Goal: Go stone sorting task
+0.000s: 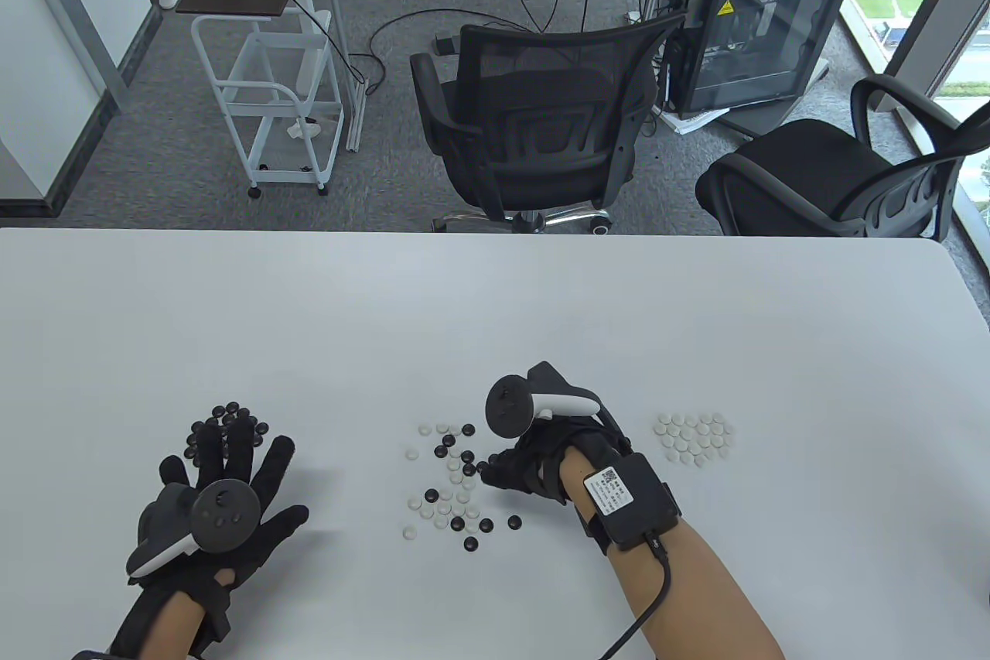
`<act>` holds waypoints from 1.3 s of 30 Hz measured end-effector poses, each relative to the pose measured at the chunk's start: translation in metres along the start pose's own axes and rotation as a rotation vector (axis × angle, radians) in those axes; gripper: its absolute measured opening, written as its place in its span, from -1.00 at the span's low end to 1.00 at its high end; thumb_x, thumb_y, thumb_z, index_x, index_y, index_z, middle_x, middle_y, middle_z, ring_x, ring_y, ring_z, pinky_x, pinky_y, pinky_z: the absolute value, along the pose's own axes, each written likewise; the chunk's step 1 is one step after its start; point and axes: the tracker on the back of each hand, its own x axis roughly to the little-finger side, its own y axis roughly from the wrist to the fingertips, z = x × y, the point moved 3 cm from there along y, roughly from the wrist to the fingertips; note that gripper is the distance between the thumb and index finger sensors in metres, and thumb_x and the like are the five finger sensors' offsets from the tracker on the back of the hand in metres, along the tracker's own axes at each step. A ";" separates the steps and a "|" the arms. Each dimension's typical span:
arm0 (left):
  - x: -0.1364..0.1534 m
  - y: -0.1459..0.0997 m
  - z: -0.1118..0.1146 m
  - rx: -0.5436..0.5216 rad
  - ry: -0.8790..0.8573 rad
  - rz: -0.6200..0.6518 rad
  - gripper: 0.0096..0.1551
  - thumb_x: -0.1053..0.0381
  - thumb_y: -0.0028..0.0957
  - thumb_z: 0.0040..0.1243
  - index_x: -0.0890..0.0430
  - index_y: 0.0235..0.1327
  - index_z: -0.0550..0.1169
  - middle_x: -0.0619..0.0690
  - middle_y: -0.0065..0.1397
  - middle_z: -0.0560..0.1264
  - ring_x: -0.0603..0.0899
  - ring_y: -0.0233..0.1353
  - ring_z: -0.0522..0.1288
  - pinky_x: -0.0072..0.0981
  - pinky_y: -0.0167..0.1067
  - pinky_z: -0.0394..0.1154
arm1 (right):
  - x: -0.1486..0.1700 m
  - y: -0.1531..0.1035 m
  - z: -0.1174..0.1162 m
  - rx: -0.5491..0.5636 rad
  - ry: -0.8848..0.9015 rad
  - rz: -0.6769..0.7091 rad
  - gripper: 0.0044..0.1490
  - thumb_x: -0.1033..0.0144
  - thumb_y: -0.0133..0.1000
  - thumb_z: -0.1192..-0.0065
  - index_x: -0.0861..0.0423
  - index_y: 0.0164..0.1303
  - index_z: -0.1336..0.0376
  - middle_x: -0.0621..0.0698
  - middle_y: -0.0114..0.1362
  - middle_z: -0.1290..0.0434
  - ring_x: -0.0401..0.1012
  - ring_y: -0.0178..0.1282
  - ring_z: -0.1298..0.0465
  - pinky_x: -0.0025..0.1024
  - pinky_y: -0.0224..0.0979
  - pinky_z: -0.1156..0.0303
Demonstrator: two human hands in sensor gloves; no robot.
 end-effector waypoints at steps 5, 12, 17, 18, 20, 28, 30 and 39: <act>0.001 -0.001 -0.002 -0.010 -0.011 0.001 -0.02 -0.35 0.27 -0.14 0.01 0.77 -0.18 0.35 0.63 -0.56 0.54 0.47 -0.66 0.70 0.05 -0.57 | -0.006 0.008 -0.003 -0.001 -0.017 0.013 -0.09 -0.04 0.26 0.17 0.31 0.67 -0.14 0.65 0.58 0.45 0.60 0.38 0.51 0.80 0.21 0.39; 0.002 -0.002 -0.002 -0.013 -0.011 0.001 -0.02 -0.35 0.27 -0.14 0.01 0.77 -0.18 0.35 0.63 -0.56 0.55 0.47 -0.66 0.70 0.05 -0.56 | -0.011 0.011 -0.012 -0.042 -0.040 0.023 -0.08 -0.05 0.26 0.17 0.32 0.67 -0.14 0.65 0.58 0.46 0.60 0.37 0.53 0.80 0.20 0.40; 0.002 -0.002 -0.002 -0.011 -0.011 -0.001 -0.02 -0.35 0.27 -0.14 0.01 0.77 -0.18 0.35 0.62 -0.59 0.55 0.47 -0.66 0.70 0.05 -0.56 | -0.005 0.001 -0.019 -0.090 0.000 0.032 -0.11 -0.06 0.25 0.16 0.30 0.61 -0.22 0.63 0.59 0.42 0.59 0.37 0.51 0.80 0.20 0.39; 0.002 -0.003 -0.002 -0.011 -0.011 -0.001 -0.02 -0.35 0.27 -0.14 0.01 0.77 -0.18 0.35 0.62 -0.59 0.55 0.47 -0.66 0.71 0.05 -0.56 | 0.001 -0.002 -0.020 -0.092 -0.001 0.018 -0.12 -0.05 0.25 0.16 0.29 0.60 -0.24 0.63 0.60 0.41 0.59 0.37 0.51 0.80 0.20 0.38; 0.002 -0.003 -0.002 -0.014 -0.012 0.000 -0.02 -0.35 0.27 -0.14 0.01 0.77 -0.18 0.35 0.62 -0.59 0.55 0.47 -0.66 0.71 0.05 -0.56 | 0.015 -0.009 -0.019 -0.087 0.002 -0.027 -0.14 -0.05 0.26 0.17 0.26 0.59 -0.25 0.62 0.60 0.40 0.59 0.37 0.50 0.80 0.20 0.38; 0.002 -0.003 -0.002 -0.020 -0.011 0.003 -0.02 -0.35 0.27 -0.14 0.01 0.77 -0.18 0.35 0.63 -0.56 0.55 0.47 -0.66 0.71 0.05 -0.56 | 0.104 -0.047 -0.010 -0.026 0.086 -0.325 -0.14 -0.03 0.25 0.15 0.27 0.58 -0.27 0.61 0.60 0.41 0.58 0.38 0.52 0.80 0.20 0.41; 0.002 -0.003 -0.002 -0.020 -0.011 0.003 -0.02 -0.35 0.27 -0.14 0.01 0.77 -0.18 0.35 0.63 -0.56 0.55 0.47 -0.66 0.71 0.05 -0.56 | 0.120 -0.054 -0.010 -0.008 0.121 -0.372 -0.14 -0.03 0.25 0.15 0.27 0.58 -0.27 0.61 0.60 0.41 0.58 0.38 0.52 0.80 0.20 0.42; 0.002 -0.002 -0.001 -0.007 -0.007 -0.001 -0.02 -0.35 0.27 -0.14 0.01 0.77 -0.18 0.35 0.62 -0.59 0.55 0.47 -0.66 0.71 0.05 -0.56 | 0.165 -0.075 -0.013 0.050 0.189 -0.495 -0.14 -0.03 0.25 0.16 0.26 0.62 -0.20 0.61 0.59 0.46 0.58 0.38 0.54 0.79 0.20 0.44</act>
